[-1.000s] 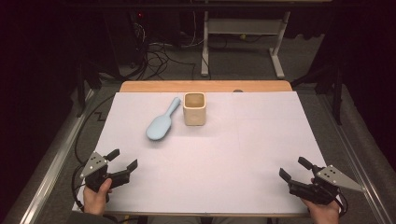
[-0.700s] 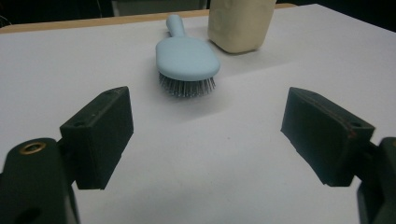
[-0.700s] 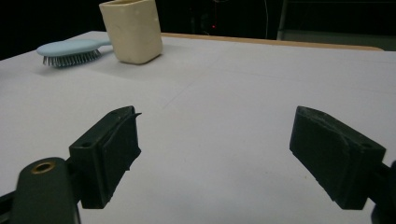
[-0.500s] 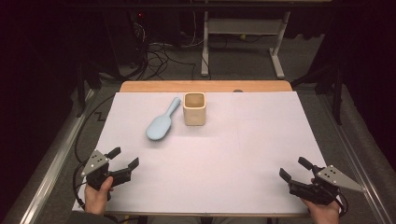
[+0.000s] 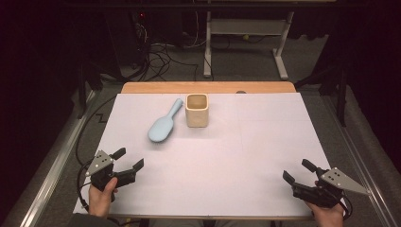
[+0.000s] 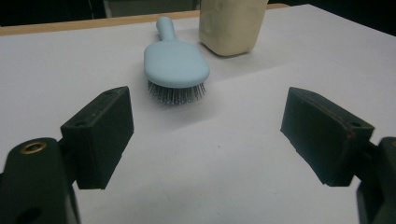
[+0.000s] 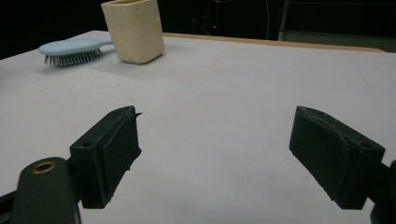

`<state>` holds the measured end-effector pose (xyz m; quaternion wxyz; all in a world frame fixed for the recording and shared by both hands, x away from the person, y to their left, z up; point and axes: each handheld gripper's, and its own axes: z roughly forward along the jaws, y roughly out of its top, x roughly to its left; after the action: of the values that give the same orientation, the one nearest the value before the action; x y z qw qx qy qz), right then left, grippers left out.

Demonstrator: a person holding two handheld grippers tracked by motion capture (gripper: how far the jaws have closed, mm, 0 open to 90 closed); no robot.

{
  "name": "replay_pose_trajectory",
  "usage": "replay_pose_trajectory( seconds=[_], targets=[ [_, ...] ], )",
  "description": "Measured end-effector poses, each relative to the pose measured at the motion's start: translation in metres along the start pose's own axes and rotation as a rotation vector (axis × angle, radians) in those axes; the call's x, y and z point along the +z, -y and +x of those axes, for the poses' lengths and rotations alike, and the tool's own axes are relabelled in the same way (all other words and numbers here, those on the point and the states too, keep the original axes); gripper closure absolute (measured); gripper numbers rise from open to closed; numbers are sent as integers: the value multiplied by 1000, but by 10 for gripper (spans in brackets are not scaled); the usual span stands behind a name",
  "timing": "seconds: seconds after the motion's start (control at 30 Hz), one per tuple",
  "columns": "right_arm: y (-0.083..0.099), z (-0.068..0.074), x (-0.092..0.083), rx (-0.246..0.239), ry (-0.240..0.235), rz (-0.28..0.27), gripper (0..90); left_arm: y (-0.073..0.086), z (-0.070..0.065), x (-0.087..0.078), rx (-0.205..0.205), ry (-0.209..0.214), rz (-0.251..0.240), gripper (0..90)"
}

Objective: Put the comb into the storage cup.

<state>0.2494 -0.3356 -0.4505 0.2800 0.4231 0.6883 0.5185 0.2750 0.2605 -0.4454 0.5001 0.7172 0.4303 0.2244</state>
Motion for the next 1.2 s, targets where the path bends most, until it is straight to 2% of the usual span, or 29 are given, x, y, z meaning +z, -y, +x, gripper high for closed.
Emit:
replay_pose_trajectory(
  seconds=[0.5,1.2],
  targets=[
    [0,0,0,3,-2,1,167,-9,-7,12,31,17,20,177],
    [0,-1,0,7,-2,3,168,-21,-14,35,73,47,76,158]
  ],
)
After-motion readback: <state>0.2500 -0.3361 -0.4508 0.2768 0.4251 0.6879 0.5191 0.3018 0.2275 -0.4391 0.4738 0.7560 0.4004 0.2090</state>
